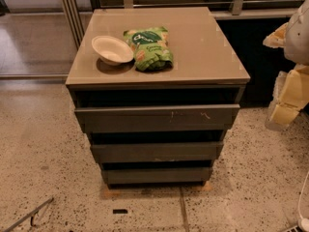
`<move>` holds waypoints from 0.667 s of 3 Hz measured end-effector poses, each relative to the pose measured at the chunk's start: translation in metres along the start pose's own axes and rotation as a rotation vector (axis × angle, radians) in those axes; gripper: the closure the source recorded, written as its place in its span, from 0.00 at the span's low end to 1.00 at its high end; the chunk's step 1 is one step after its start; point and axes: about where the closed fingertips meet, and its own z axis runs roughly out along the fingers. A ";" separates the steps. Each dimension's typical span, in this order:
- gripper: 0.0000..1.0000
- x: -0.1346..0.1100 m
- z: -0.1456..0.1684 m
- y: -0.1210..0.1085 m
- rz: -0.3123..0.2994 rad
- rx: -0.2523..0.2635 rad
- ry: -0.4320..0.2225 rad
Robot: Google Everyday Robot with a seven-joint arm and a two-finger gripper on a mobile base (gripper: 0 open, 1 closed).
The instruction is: Open bottom drawer
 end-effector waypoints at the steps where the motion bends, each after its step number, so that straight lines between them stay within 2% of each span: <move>1: 0.00 0.000 0.000 0.000 0.000 0.000 0.000; 2: 0.00 0.001 0.008 0.000 -0.008 0.016 0.008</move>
Offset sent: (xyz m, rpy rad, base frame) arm 0.0049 -0.0020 -0.0240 -0.0318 -0.0136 0.0060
